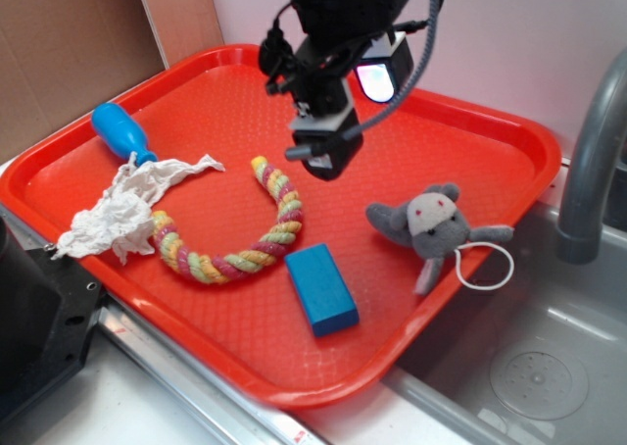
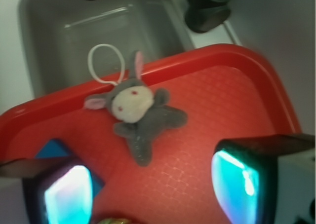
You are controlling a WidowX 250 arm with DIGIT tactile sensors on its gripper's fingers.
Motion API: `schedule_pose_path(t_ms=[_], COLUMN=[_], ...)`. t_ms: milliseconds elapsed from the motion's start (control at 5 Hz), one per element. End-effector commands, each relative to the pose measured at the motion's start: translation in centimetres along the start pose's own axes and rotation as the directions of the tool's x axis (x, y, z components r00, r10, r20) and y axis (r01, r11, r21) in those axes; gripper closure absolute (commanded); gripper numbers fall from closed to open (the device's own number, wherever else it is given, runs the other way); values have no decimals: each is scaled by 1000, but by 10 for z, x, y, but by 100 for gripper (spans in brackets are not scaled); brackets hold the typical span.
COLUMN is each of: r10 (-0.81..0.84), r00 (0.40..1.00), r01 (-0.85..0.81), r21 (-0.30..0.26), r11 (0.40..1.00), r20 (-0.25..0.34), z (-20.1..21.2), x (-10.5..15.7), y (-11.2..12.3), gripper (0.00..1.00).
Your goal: Grab the gray animal.
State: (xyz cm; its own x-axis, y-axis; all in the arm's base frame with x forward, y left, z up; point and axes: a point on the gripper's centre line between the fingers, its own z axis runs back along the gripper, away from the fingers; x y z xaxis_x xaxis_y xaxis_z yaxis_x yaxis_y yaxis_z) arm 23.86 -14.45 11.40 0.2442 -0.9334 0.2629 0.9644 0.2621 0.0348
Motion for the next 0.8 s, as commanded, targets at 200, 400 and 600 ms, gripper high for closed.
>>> schedule_pose_path(t_ms=[200, 400, 600], r10=[-237, -243, -229], r00=[969, 966, 968], r01=[233, 237, 220], r21=[-55, -81, -90], r11=[971, 968, 971], r20=[-64, -85, -103], z=[-58, -82, -94], x=[11, 7, 1], y=[-13, -10, -25], gripper=[0, 0, 0])
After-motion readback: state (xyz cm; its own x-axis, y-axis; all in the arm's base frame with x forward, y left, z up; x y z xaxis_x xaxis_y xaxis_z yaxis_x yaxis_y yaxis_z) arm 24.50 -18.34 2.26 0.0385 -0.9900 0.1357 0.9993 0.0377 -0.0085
